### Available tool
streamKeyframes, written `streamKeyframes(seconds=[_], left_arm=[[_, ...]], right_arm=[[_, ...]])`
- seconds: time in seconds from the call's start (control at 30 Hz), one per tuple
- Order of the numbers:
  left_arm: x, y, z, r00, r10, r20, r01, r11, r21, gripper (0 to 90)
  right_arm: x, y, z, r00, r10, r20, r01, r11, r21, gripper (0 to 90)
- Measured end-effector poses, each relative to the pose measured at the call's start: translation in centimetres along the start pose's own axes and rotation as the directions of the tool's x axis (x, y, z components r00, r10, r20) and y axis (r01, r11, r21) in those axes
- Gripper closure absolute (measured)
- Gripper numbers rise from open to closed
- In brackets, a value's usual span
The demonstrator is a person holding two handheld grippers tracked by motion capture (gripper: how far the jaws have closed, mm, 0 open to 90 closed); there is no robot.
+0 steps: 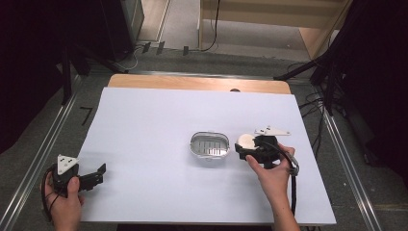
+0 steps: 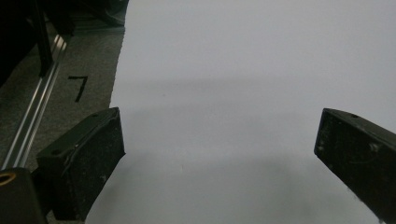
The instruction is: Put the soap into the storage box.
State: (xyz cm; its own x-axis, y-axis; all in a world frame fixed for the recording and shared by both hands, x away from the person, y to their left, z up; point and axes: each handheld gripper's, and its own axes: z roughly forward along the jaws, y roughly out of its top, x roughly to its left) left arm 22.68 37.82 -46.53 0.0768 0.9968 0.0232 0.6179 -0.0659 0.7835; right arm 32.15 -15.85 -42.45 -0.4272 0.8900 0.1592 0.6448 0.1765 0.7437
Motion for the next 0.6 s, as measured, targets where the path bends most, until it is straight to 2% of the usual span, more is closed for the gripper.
streamKeyframes(seconds=[0.37, 0.6], left_arm=[[0.0, 0.0, 0.0, 1.0, -0.004, 0.0, 0.004, 1.0, -0.001, 2.2], [0.0, 0.0, 0.0, 1.0, -0.003, 0.001, 0.003, 1.0, 0.001, 2.2]], right_arm=[[0.9, 0.8, 0.2, 0.9998, -0.016, -0.014, 0.016, 1.0, -0.007, 24.6], [1.9, 1.4, 0.6, 0.9991, -0.028, -0.031, 0.027, 1.0, -0.01, 24.6]])
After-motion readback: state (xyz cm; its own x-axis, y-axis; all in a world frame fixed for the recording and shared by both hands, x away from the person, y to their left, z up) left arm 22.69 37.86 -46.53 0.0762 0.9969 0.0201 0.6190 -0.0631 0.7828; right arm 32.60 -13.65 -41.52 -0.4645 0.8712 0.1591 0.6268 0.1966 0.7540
